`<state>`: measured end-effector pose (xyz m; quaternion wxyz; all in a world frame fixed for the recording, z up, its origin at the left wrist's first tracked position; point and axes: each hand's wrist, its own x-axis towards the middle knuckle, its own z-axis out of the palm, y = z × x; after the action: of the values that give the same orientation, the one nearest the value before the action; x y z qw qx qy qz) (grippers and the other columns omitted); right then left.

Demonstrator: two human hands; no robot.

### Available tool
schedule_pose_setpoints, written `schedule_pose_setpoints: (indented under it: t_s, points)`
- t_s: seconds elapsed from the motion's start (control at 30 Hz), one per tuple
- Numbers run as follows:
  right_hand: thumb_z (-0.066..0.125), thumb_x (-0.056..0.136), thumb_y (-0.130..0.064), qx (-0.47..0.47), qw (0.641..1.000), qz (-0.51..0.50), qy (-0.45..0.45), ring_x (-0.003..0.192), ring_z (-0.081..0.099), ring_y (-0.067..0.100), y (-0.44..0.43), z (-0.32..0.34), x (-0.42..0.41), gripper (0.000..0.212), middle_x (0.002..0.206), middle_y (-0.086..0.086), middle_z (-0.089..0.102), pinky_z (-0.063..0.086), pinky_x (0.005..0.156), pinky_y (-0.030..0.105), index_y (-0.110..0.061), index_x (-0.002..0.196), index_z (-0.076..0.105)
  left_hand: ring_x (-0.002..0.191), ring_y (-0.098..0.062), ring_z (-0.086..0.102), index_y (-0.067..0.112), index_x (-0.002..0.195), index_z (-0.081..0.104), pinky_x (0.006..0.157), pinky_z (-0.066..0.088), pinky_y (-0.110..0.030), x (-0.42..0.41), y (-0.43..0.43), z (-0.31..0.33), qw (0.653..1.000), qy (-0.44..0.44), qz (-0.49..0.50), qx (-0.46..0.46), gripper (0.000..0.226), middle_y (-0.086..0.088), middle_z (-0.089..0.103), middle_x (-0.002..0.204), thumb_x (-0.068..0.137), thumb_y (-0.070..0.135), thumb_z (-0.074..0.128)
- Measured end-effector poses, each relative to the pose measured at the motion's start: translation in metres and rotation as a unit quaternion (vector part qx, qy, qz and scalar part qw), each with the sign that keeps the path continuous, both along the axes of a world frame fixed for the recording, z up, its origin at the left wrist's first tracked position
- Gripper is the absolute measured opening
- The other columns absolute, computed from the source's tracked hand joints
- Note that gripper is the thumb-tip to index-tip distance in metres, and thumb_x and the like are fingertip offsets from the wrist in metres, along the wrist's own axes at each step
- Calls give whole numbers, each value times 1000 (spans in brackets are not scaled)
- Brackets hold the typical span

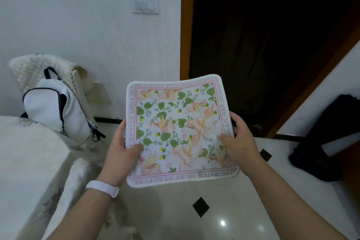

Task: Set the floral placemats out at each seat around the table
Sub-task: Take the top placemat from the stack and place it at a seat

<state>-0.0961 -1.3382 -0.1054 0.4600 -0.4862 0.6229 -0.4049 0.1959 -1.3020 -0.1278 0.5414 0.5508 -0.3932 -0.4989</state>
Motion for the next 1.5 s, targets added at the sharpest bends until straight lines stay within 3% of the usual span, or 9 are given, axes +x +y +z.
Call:
schedule_pose_setpoints:
  t_s: [0.2,0.47,0.6,0.8,1.0,1.13,1.3,1.4,1.5]
  points:
    - [64,89,-2,4,998,60,13,94,68,8,-90,-8,36,65,106,-16,66,61,75,36,-42,136,42,106,-26,67,36,139,41,80,57,-51,32,-52,-10,998,-17,60,2,76,-2,66,124,86,-18,51]
    - [61,90,1,-2,986,160,-42,98,67,7,-239,-22,77,62,107,-17,64,60,69,27,-38,135,44,99,-23,70,45,129,46,72,60,-41,50,-151,-9,985,-31,170,11,75,2,69,117,86,-16,54]
    - [61,90,2,11,977,206,-57,94,68,6,-315,-23,86,61,106,-16,65,60,67,27,-36,136,45,98,-29,70,40,133,45,71,59,-46,45,-202,-2,978,-29,205,18,75,-1,68,118,85,-17,53]
    - [62,89,1,31,962,266,-49,90,70,12,-396,-23,123,65,104,-8,68,61,73,41,-38,138,43,103,-24,68,32,141,41,75,60,-38,51,-241,9,956,-14,293,10,76,-2,66,122,85,-18,51]
    - [62,89,0,37,934,354,-34,79,72,8,-428,-25,180,63,98,-10,69,61,70,37,-37,136,43,102,-28,68,32,141,40,74,60,-42,74,-234,11,928,10,372,28,74,-7,65,123,87,-16,50]
    - [61,88,0,43,911,408,-37,79,73,9,-434,-31,233,63,102,-8,70,61,69,38,-38,135,44,104,-34,67,33,139,42,83,55,-55,103,-222,3,900,13,433,39,72,-13,65,123,87,-15,52]
    - [59,90,2,44,883,465,-35,79,73,8,-441,-33,300,58,99,-13,69,60,61,30,-43,122,45,92,-33,71,32,140,41,68,60,-46,145,-213,-10,869,49,490,41,71,-13,70,113,87,-14,52]
    - [60,90,2,43,868,495,-19,82,74,13,-448,-34,351,61,104,-9,70,62,65,38,-40,132,44,93,-34,71,33,140,41,69,59,-45,181,-212,-20,859,59,507,41,70,-14,69,114,88,-13,52]
    - [61,90,1,38,855,518,-1,80,75,15,-452,-33,407,63,106,-6,70,62,60,36,-38,136,42,91,-36,71,31,140,41,67,60,-46,224,-212,-30,845,80,527,40,69,-14,71,111,88,-14,51]
